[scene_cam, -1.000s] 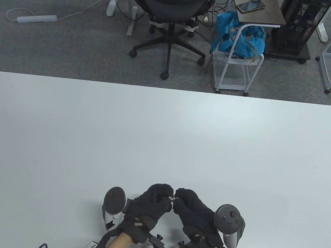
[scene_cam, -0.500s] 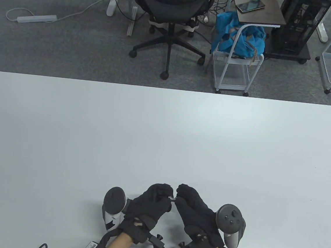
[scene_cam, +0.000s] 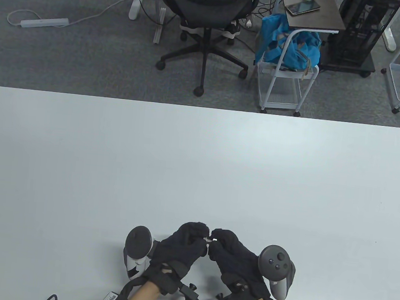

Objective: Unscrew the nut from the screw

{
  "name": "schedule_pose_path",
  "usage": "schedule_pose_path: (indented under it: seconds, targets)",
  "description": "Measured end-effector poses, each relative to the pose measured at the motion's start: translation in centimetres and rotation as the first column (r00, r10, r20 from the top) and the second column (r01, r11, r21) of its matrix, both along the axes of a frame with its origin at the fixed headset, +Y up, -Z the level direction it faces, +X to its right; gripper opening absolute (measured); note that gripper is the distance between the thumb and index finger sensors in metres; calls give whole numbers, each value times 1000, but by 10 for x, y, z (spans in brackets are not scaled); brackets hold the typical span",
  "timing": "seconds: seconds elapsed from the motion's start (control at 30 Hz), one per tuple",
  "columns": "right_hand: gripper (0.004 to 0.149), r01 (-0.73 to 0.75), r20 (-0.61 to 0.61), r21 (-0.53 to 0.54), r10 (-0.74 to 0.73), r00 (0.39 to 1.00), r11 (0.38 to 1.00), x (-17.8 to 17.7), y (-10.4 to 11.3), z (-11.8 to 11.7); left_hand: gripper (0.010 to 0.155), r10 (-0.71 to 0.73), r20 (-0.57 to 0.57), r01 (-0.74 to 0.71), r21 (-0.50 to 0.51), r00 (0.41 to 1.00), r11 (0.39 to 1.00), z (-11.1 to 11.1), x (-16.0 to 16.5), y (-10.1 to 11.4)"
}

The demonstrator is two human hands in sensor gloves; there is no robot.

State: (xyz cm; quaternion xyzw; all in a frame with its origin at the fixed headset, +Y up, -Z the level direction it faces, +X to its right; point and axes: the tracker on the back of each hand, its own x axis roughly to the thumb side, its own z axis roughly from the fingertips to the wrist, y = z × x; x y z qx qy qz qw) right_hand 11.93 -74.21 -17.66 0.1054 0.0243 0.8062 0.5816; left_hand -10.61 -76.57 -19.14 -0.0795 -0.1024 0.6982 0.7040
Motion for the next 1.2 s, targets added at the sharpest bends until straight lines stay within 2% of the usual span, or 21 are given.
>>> schedule_pose_path:
  seconds: [0.27,0.5,0.77,0.87,0.93,1.2]
  targets:
    - [54,-1,13,30,1,1000,1000,1,0,0,48,-15,31,15,1,999,1000,-1,1,-1]
    - [52,-1,1,40,1,1000,999,0,2,1,47,-6,6,6,1,1000,1000,-1,0,0]
    - [67,21,7,-46,-21,1000,999,3,-7,-1,47,-1,-3,1,11,1000,1000,-1,0,1]
    - [62,23,4,-62,-23,1000,998,3,-9,-1,47,-6,0,6,14,1000,1000,-1,0,1]
    - [58,23,6,-41,-23,1000,999,2,-7,0,47,-7,5,7,14,1000,1000,-1,0,0]
    - [53,-1,9,46,0,1000,999,2,1,1,47,-3,2,3,12,1000,1000,0,0,1]
